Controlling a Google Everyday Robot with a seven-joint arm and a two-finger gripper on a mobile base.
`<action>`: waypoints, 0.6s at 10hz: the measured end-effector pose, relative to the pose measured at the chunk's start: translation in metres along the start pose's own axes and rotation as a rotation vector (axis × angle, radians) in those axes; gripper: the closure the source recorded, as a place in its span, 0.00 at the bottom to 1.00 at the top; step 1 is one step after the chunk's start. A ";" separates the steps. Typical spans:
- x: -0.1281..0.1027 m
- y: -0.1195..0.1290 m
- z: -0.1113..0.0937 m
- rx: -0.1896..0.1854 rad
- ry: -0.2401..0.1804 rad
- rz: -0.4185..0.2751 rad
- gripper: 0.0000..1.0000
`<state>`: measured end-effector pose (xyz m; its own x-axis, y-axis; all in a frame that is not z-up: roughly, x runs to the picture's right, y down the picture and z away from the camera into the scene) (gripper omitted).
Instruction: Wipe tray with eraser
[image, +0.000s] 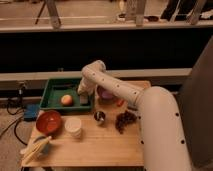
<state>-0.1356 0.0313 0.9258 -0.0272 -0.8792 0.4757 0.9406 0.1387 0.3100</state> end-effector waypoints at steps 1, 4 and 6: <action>-0.009 -0.003 -0.003 0.002 -0.004 -0.008 0.98; -0.017 -0.012 -0.007 0.024 -0.016 -0.029 0.98; -0.017 -0.038 -0.003 0.058 -0.021 -0.072 0.98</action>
<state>-0.1696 0.0391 0.9036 -0.1015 -0.8780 0.4678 0.9148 0.1024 0.3906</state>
